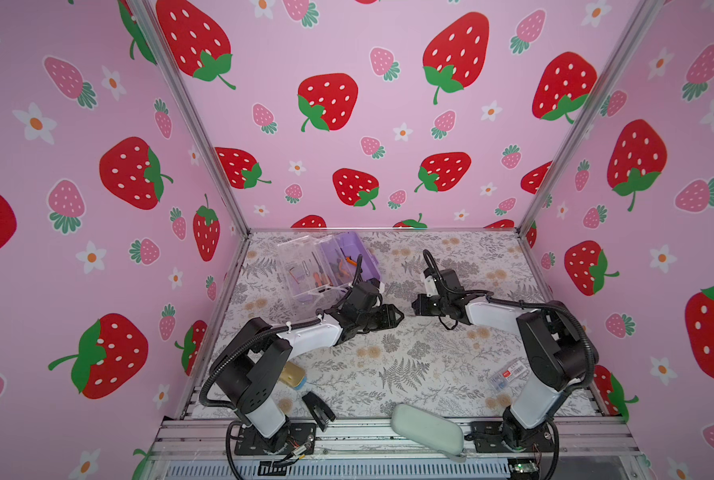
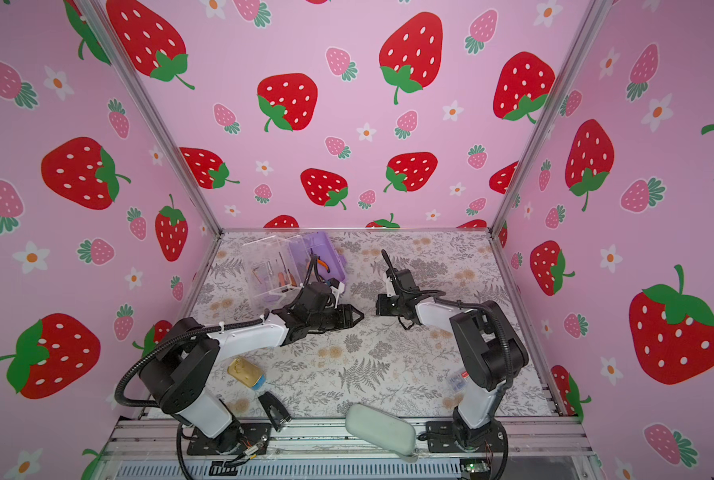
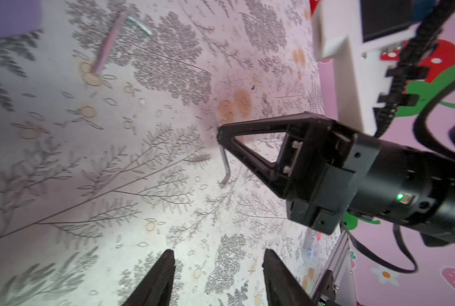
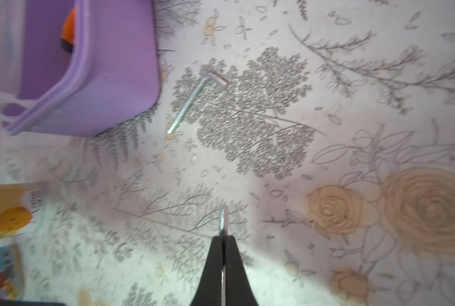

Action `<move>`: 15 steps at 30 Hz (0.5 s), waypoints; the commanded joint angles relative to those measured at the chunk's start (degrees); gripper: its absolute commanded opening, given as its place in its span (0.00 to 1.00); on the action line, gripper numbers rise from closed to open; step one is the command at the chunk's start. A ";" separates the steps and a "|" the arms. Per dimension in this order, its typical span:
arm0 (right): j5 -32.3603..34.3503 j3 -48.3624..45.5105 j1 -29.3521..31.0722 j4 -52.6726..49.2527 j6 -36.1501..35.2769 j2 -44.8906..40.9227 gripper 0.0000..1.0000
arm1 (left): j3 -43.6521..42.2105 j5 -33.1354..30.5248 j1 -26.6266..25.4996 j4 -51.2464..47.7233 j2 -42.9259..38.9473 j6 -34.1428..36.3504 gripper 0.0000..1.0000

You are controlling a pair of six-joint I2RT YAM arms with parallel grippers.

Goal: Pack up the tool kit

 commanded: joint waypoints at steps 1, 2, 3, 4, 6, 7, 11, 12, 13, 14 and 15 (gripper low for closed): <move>-8.58 -3.16 -0.68 5.95 5.43 -2.88 0.00 | 0.75 1.25 -2.02 2.54 -0.99 1.88 0.61; -10.03 -3.87 -0.83 6.81 6.24 -3.31 0.00 | 0.95 1.40 -2.39 2.68 -0.72 1.82 0.61; -11.16 -4.52 -0.96 7.69 7.01 -3.73 0.00 | 1.14 1.45 -2.81 2.82 -0.36 1.65 0.61; -11.96 -5.05 -1.05 8.34 7.68 -4.02 0.00 | 1.24 1.53 -2.98 2.99 -0.14 1.49 0.60; -13.12 -5.83 -1.28 9.37 8.50 -4.56 0.00 | 1.45 1.38 -3.11 3.05 0.52 1.03 0.56; -13.50 -5.97 -1.38 9.64 8.72 -4.70 0.00 | 1.53 1.03 -3.14 2.66 0.75 0.77 0.55; -15.30 -6.75 -1.49 11.07 9.72 -5.20 0.00 | 2.82 -0.26 -3.16 0.84 1.51 0.61 0.54; -15.81 -6.92 -1.43 11.47 10.10 -5.22 0.00 | 3.37 -0.18 -3.19 0.44 1.86 0.74 0.53; -16.16 -7.01 -1.49 11.75 10.31 -5.29 0.00 | 3.89 -0.02 -3.20 0.17 2.15 0.83 0.52; -16.33 -7.15 -1.48 12.03 10.49 -5.41 0.00 | 4.48 -0.03 -3.28 -0.20 2.51 0.91 0.50; -16.31 -7.26 -1.49 12.21 10.56 -5.63 0.00 | 5.13 -0.03 -3.44 -0.63 2.81 1.07 0.48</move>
